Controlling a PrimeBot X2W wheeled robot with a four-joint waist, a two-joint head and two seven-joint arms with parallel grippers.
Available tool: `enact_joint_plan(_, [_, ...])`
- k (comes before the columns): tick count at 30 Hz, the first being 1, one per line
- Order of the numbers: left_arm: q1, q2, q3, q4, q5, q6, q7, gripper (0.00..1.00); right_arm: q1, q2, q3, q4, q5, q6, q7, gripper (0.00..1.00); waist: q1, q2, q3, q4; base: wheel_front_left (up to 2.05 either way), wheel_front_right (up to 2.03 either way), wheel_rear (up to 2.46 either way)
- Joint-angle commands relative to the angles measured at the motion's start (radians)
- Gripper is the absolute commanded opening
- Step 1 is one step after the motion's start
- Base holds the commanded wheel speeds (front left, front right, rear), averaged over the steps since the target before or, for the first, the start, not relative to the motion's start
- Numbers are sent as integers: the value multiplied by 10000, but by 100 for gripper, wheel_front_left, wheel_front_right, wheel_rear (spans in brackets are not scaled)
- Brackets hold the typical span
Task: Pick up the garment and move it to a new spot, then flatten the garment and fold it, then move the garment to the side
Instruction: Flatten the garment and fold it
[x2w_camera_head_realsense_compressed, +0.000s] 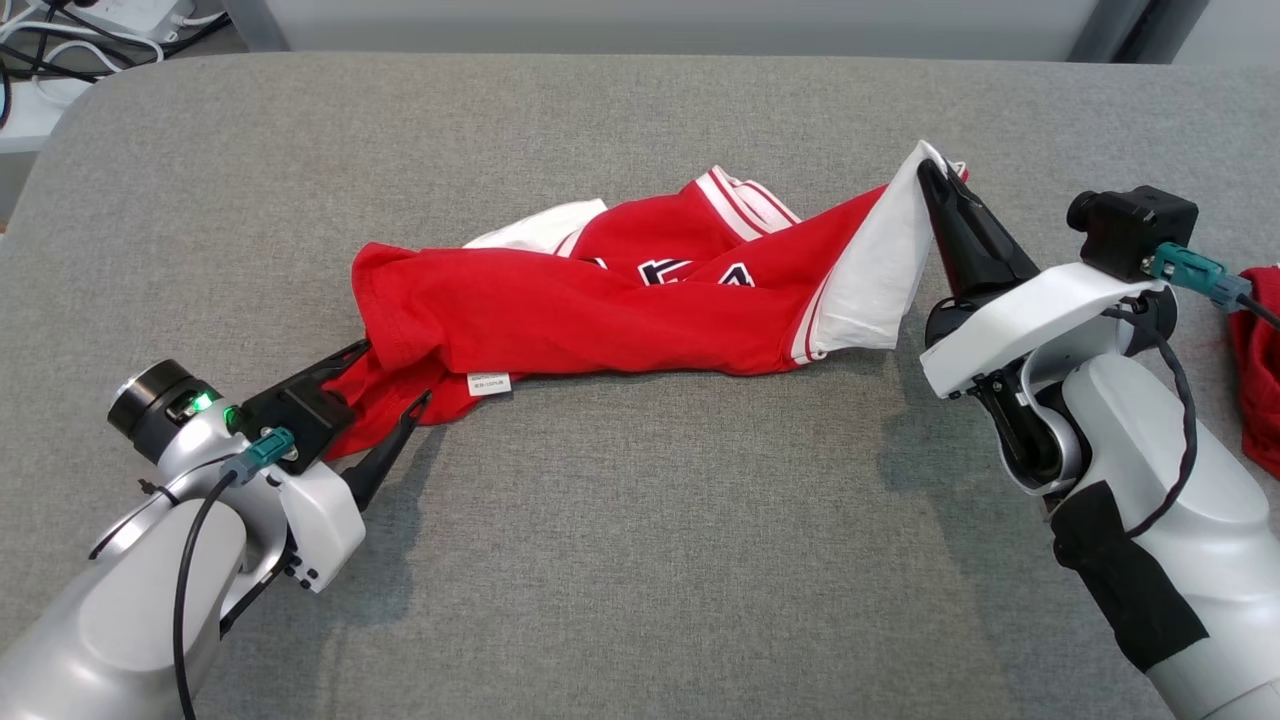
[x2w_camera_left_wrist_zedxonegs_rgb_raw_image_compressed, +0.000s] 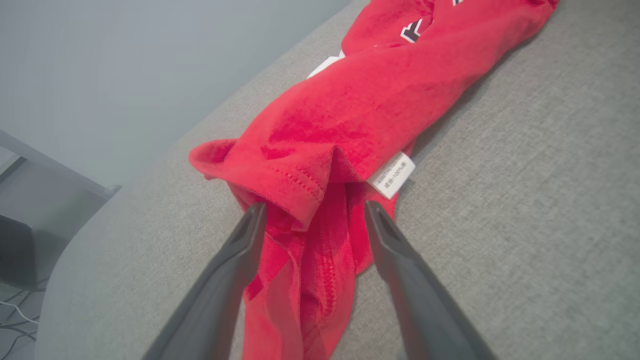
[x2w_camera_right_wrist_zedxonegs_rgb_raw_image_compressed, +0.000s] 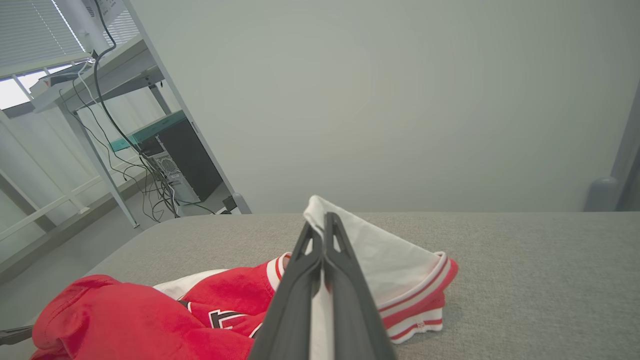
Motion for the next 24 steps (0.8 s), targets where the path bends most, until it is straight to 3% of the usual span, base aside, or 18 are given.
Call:
enact_joint_plan(1, [-312, 332, 389, -1, 91, 55, -103, 100, -12, 53, 51, -218, 129, 42, -131, 0, 0, 0, -2, 0, 0, 0, 0])
enact_joint_plan(12, [-469, 92, 436, 340, 77, -4, -103, 100, -161, 76, 150, -226, 128, 42, -134, 0, 0, 0, 98, -165, 0, 0, 0])
enact_joint_plan(13, [-461, 71, 465, 335, 24, -5, -103, 71, -169, 76, 150, -226, 125, 42, -135, 0, 0, 0, 108, -181, 0, 0, 0])
enact_joint_plan(16, [-439, 84, 580, 187, -70, -8, -103, 0, -186, 72, 129, -236, 124, 42, -136, 0, 0, 0, 145, -202, 0, 0, 0])
enact_joint_plan(24, [-451, 381, 954, -605, -906, -10, -103, 0, -300, -123, -37, -316, 255, 42, -138, 0, 0, 0, 123, -60, 0, 0, 0])
